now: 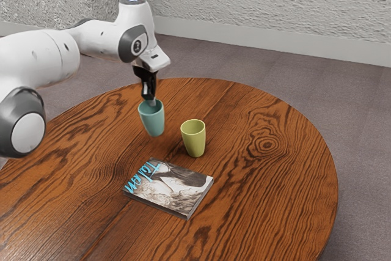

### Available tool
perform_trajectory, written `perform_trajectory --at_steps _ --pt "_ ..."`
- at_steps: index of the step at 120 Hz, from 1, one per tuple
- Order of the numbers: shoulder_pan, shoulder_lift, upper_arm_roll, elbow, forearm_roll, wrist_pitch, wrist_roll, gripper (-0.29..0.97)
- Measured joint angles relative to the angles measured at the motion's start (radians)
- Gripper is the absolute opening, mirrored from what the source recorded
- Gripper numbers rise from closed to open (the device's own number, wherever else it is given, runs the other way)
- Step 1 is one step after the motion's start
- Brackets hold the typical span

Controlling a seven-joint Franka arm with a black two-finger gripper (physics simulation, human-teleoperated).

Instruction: Place the left cup onto the right cup

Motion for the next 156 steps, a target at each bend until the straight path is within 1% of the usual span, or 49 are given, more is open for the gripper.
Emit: perform_trajectory --at_steps 28,56,82,104,125,156 --pt "0.004 -0.059 0.001 0.026 -0.015 -0.074 -0.005 -0.11" --pt "-0.041 -0.085 0.007 0.078 -0.007 -0.123 -0.01 -0.11" --pt "-0.113 -0.02 0.035 0.185 -0.007 -0.149 -0.017 -0.11" --pt "-0.151 0.023 0.04 0.226 -0.012 -0.153 -0.024 -0.11" --pt "-0.166 0.051 0.043 0.236 -0.013 -0.156 -0.032 -0.11" --pt "-0.191 0.125 0.063 0.319 -0.011 -0.15 -0.04 -0.11"
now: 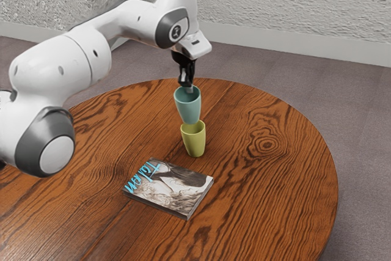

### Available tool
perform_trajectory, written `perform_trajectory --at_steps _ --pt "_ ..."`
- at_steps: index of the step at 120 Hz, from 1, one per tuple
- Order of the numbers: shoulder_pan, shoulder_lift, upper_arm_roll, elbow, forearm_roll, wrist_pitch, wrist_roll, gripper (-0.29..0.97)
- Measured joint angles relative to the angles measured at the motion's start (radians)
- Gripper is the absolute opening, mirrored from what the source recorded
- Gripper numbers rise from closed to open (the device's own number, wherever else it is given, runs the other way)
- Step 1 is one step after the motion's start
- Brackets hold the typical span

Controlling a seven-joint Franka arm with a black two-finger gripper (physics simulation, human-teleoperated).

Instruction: Place the left cup onto the right cup

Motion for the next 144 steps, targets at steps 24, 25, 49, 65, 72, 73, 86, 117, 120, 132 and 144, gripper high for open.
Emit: perform_trajectory --at_steps 24,25,49,65,72,73,86,117,120,132,144 --pt "-0.001 0.021 0.001 0.015 -0.002 0.004 -0.004 -0.11" --pt "-0.001 0.022 0.001 0.015 -0.003 0.004 -0.005 -0.11" --pt "0.0 0.022 0.002 0.007 -0.016 -0.014 -0.014 -0.11" --pt "0.0 0.022 0.002 0.001 -0.021 -0.031 -0.023 -0.11" --pt "0.0 0.023 0.002 -0.001 -0.022 -0.035 -0.026 -0.11" --pt "0.0 0.024 0.002 -0.001 -0.022 -0.036 -0.027 -0.11" --pt "0.002 0.035 0.003 -0.003 -0.023 -0.036 -0.033 -0.11" --pt "0.004 0.048 0.003 -0.005 -0.018 -0.024 -0.042 -0.11" --pt "0.004 0.05 0.003 -0.006 -0.017 -0.021 -0.043 -0.11" --pt "0.004 0.06 0.002 -0.007 -0.012 -0.008 -0.044 -0.11" --pt "0.007 0.073 0.002 -0.015 -0.013 0.007 -0.044 -0.11"
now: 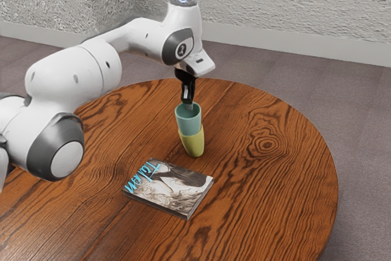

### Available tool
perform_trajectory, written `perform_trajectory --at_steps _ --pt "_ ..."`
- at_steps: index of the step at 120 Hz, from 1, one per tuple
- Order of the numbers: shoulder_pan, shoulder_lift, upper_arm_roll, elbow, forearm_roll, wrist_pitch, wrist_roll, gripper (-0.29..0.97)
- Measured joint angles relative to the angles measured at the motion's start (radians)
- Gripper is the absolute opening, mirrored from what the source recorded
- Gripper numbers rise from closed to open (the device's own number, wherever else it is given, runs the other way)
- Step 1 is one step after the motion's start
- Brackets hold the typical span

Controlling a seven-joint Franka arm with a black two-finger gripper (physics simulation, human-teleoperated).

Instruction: Place the left cup onto the right cup

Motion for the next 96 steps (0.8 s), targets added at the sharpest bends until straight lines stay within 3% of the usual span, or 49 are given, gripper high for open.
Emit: perform_trajectory --at_steps 16,38,55,96 --pt "0.006 0.018 -0.001 -0.004 -0.003 0.015 0.0 -0.1" --pt "0.007 0.0 -0.001 -0.005 -0.008 0.015 0.003 0.3" --pt "0.001 -0.023 0.0 -0.014 -0.009 0.01 0.004 0.48" --pt "-0.015 -0.224 0.001 -0.215 0.029 -0.013 -0.001 0.64"
